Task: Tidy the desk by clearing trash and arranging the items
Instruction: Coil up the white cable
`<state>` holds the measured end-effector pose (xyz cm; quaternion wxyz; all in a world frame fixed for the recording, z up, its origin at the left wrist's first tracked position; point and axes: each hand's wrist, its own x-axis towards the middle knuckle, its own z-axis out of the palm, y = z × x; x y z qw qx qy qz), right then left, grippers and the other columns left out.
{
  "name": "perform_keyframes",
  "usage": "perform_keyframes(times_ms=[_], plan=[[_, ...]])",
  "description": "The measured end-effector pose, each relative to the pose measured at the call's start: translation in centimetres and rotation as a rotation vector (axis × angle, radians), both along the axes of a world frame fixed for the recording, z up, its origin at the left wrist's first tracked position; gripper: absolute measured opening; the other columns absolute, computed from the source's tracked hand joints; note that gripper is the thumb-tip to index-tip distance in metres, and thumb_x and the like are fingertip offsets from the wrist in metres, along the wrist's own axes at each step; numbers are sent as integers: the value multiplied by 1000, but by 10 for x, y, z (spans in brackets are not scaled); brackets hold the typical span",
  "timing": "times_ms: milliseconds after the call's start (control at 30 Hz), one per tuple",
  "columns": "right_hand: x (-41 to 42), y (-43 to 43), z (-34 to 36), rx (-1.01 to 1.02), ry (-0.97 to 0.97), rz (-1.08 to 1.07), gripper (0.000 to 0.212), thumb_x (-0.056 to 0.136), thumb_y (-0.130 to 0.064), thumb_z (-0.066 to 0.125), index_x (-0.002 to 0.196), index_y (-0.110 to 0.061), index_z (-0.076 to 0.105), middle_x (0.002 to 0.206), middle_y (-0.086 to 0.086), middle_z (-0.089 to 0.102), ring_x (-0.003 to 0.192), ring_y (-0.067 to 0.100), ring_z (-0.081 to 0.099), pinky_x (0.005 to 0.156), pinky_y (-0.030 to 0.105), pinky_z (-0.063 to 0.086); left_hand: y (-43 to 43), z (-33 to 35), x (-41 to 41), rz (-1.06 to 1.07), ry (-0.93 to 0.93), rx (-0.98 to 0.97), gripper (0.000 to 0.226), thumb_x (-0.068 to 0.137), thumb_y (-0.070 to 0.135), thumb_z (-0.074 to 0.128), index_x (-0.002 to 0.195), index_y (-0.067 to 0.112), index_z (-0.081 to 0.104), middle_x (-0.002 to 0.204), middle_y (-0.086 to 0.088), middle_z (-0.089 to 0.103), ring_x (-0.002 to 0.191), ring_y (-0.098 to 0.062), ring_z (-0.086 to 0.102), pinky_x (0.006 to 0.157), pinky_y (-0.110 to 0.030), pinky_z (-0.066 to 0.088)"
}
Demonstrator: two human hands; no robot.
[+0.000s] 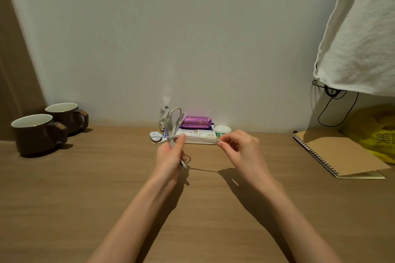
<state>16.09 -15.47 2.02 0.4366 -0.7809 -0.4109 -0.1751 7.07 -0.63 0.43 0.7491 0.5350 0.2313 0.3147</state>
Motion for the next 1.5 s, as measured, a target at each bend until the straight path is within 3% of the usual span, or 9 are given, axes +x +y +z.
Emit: perform_keyframes(times_ms=[133,267,467,733,867,1000,1233,1333,1500], plan=[[13,-9,4,36,47,-86,6,85,-17,70,86,-14,75,80,-1,68,70,8,59,69,22,45,18,3,-6,94,-29,-30,24,95,24,53,75,12,50,58,0,37,48,-10,38,43,-18,38],[18,-14,3,53,130,-128,9,84,-21,71,88,-16,77,77,-5,68,71,2,60,69,20,46,21,-3,-6,186,94,201,25,98,31,46,87,9,52,65,-4,42,59,-16,39,55,-28,34],[21,-17,3,29,223,-151,10,85,-24,71,88,-18,79,66,-16,66,63,-1,60,60,14,43,22,-7,-3,241,141,267,28,100,29,41,96,6,55,69,-3,46,63,-17,44,58,-31,37],[19,-17,3,-27,249,-112,14,88,-23,67,77,-24,75,61,-4,68,60,11,61,62,26,49,31,-11,-3,226,174,253,27,98,30,44,83,10,53,69,-5,46,65,-19,43,60,-31,36],[19,-17,0,-87,264,-84,13,91,-23,63,84,-23,75,66,-5,70,64,9,66,70,29,55,36,-12,-4,174,182,279,23,98,31,46,92,12,57,73,-2,55,65,-15,49,58,-30,39],[17,-22,7,-142,293,-1,9,88,-22,67,89,-22,76,69,-9,72,64,3,67,69,19,54,40,-12,-6,217,206,366,20,96,34,49,87,17,57,78,-3,59,67,-16,52,59,-31,41],[6,-29,25,-62,371,329,7,79,-15,76,86,-14,79,73,-1,74,68,5,63,71,18,51,43,-17,-15,413,322,897,11,92,25,56,88,16,59,67,1,60,61,-19,53,53,-33,38],[2,-26,27,2,298,435,9,80,-16,73,87,-13,78,75,3,70,71,9,59,68,22,46,42,-23,-13,309,394,1188,4,89,18,60,89,18,63,74,-3,65,70,-26,59,59,-38,47],[-3,-19,31,211,236,497,12,80,-19,68,89,-19,76,83,-5,72,77,7,62,71,20,48,24,-13,-18,30,254,1505,12,82,19,68,91,27,69,82,12,66,80,-7,59,71,-31,49]])
